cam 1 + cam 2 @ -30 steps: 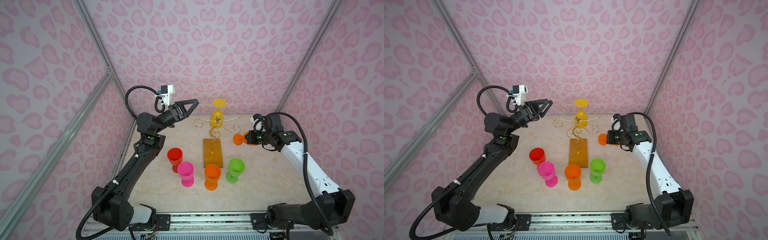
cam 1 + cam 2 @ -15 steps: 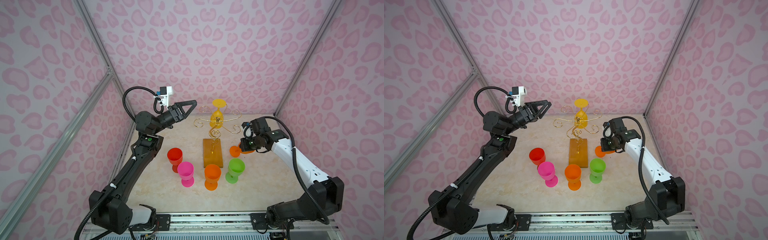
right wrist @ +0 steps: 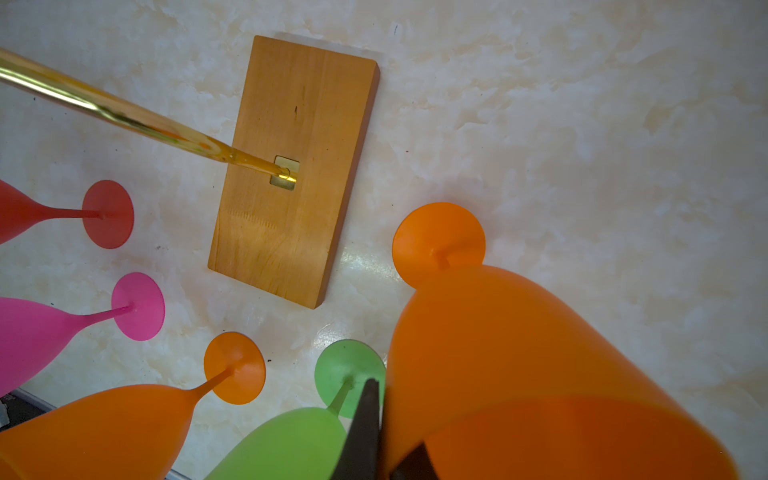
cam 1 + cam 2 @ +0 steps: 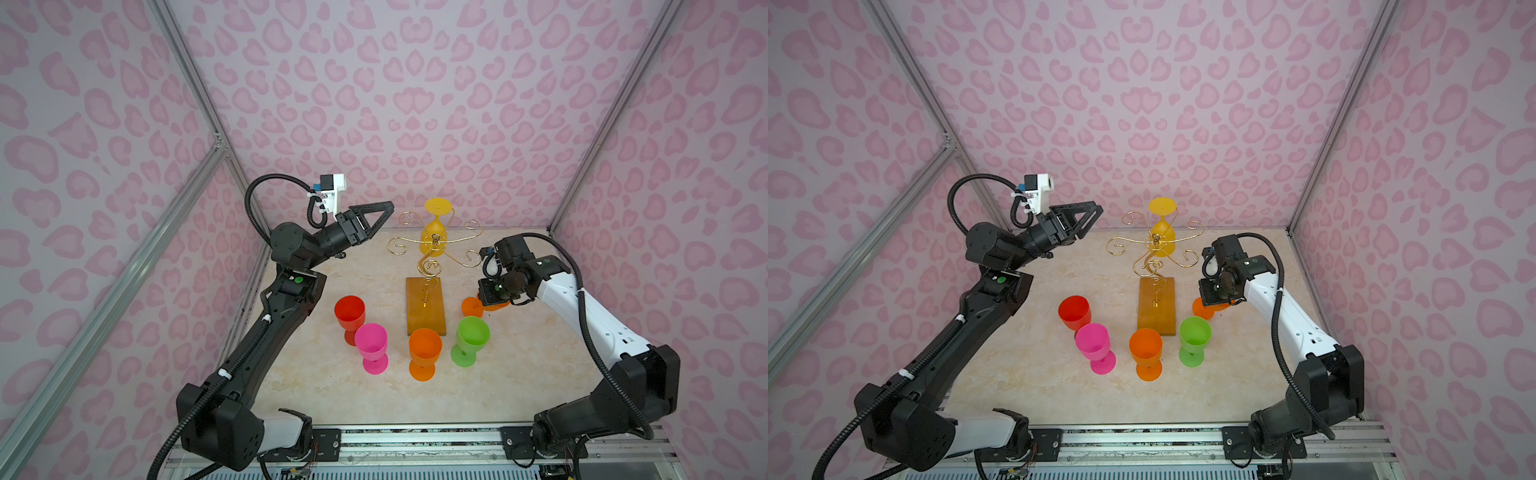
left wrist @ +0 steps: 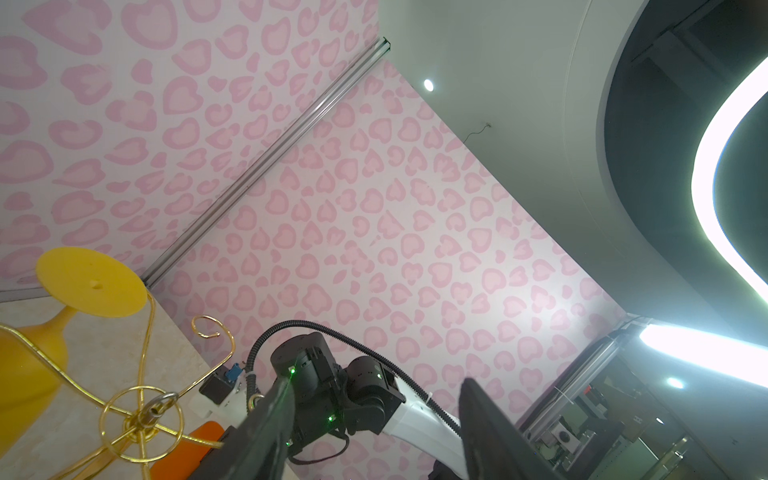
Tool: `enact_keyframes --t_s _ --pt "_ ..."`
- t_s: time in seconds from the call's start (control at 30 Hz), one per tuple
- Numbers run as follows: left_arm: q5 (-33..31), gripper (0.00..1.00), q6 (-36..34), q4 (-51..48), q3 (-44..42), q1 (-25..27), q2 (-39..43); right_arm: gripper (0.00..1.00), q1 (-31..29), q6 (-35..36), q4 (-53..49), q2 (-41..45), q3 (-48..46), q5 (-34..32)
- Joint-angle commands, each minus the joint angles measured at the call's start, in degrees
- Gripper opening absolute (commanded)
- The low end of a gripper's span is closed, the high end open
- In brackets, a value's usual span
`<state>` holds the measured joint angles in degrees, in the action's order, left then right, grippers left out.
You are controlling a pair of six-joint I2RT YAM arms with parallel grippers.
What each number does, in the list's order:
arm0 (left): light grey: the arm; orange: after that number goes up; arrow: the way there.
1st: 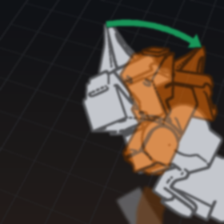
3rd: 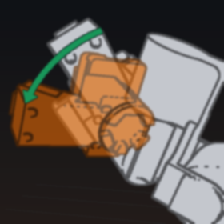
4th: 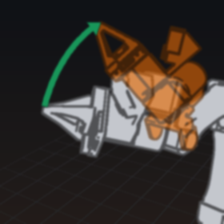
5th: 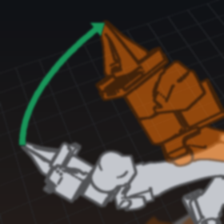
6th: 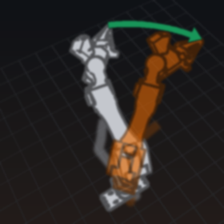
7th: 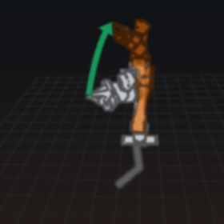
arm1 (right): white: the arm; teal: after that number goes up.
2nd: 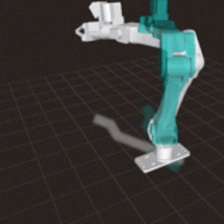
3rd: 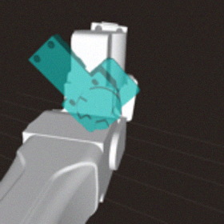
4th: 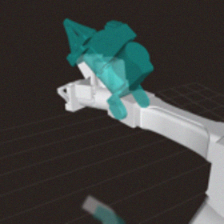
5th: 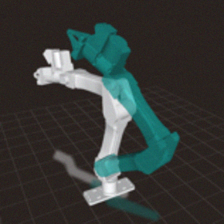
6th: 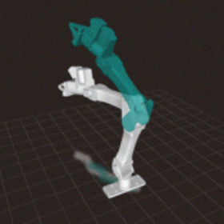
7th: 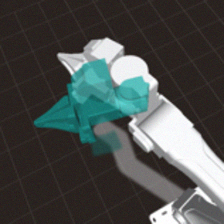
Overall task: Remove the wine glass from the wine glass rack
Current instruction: 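Lower the orange glass upright onto the table beside the green glass with the right gripper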
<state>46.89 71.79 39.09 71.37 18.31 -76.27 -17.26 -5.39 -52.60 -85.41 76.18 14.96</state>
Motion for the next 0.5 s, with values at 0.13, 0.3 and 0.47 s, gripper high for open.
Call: enact_keyframes --t_s 0.13,0.3,0.47 --pt "0.0 0.65 -1.3 1.2 -0.4 -0.2 0.8 0.08 -0.2 0.8 -1.4 -1.0 0.2 -0.6" --pt "0.5 0.65 -1.5 1.1 -0.6 -0.2 1.1 0.1 -0.9 1.0 -1.8 -1.8 0.7 -1.3" --pt "0.4 0.65 -1.6 1.0 -0.9 -0.2 1.3 0.19 -1.6 1.3 -2.3 -2.7 1.4 -1.8"
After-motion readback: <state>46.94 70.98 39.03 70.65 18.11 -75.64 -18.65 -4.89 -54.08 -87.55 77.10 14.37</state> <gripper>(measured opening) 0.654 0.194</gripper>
